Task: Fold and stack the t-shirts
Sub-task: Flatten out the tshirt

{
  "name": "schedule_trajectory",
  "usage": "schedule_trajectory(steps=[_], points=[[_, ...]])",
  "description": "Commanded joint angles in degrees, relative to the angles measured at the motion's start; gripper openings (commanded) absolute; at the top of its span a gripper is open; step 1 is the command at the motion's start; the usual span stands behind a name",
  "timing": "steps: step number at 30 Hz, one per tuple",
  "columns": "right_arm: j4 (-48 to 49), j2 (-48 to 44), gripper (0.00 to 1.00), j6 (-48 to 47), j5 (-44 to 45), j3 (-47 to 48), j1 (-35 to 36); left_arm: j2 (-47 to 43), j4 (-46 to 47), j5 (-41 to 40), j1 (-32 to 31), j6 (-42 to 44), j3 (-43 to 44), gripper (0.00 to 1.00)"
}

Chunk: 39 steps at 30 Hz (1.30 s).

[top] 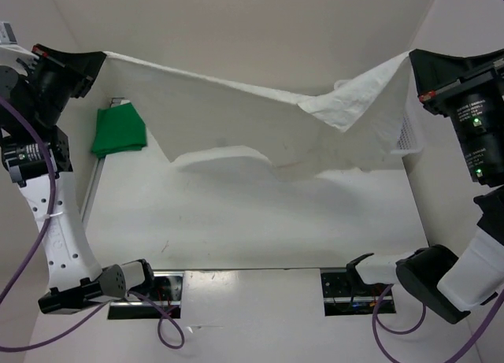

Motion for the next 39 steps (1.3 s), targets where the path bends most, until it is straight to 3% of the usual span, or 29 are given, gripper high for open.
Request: schedule_trajectory(steps=[1, 4, 5, 9, 12, 15, 16, 20, 27, 31, 34, 36, 37, 38, 39], points=[[2.3, 4.4, 0.00, -4.4, 2.3, -1.8, -0.3, 3.1, 0.7, 1.2, 1.9, -2.3, 1.6, 0.00], [6.1, 8.6, 0.00, -6.9, 1.8, -7.7, -2.9, 5.6, 2.2, -1.1, 1.9, -1.7, 1.1, 0.00], [6.1, 13.1, 0.00, -6.9, -6.7, -7.1, -5.7, 6.3, 3.1, -1.1, 1.9, -1.7, -0.9, 0.00], [12.2, 22.0, 0.00, -6.9, -18.9, -10.9, -16.7, 10.1, 9.4, -3.1, 1.9, -2.2, -9.6, 0.00], [12.1, 33.0, 0.00, -7.8, -19.9, -5.1, -18.0, 14.9, 10.5, -5.8, -0.4, -0.3, -11.3, 0.00], [7.4, 45.5, 0.00, -8.5, -21.1, 11.6, -18.0, 20.7, 11.8, -5.8, -1.8, -0.3, -10.6, 0.00], [7.4, 46.7, 0.00, -7.9, -21.8, 11.6, -18.0, 22.2, 11.8, -5.3, -1.8, -1.0, -9.6, 0.00], [14.8, 46.7, 0.00, -5.3, -23.9, 12.8, -18.5, 26.9, 12.4, -4.7, -1.8, -3.0, -1.2, 0.00], [28.6, 35.7, 0.00, 1.3, -31.1, 13.6, -22.3, 27.9, 13.8, -4.2, 0.0, -6.6, 13.1, 0.00], [29.1, 33.1, 0.00, 2.7, -34.5, 10.4, -24.2, 27.4, 14.4, -3.7, 1.4, -6.6, 15.8, 0.00], [22.5, 32.6, 0.00, 1.2, -37.5, 7.2, -25.1, 25.7, 15.5, -3.7, 1.4, -5.9, 12.4, 0.00], [19.2, 30.2, 0.00, -2.6, -37.5, -1.5, -24.6, 23.9, 16.1, -3.1, 1.4, -4.4, 8.0, 0.00], [20.0, 24.7, 0.00, -3.7, -36.2, -7.2, -24.6, 21.0, 17.9, -3.1, 1.4, -4.4, 1.5, 0.00], [22.1, 21.0, 0.00, -4.5, -35.7, -21.3, -24.6, 19.3, 19.0, -2.5, 1.4, -3.1, -2.6, 0.00], [24.3, 17.6, 0.00, -5.1, -35.7, -28.0, -24.6, 16.1, 19.0, -2.5, 1.4, -2.6, -6.5, 0.00]])
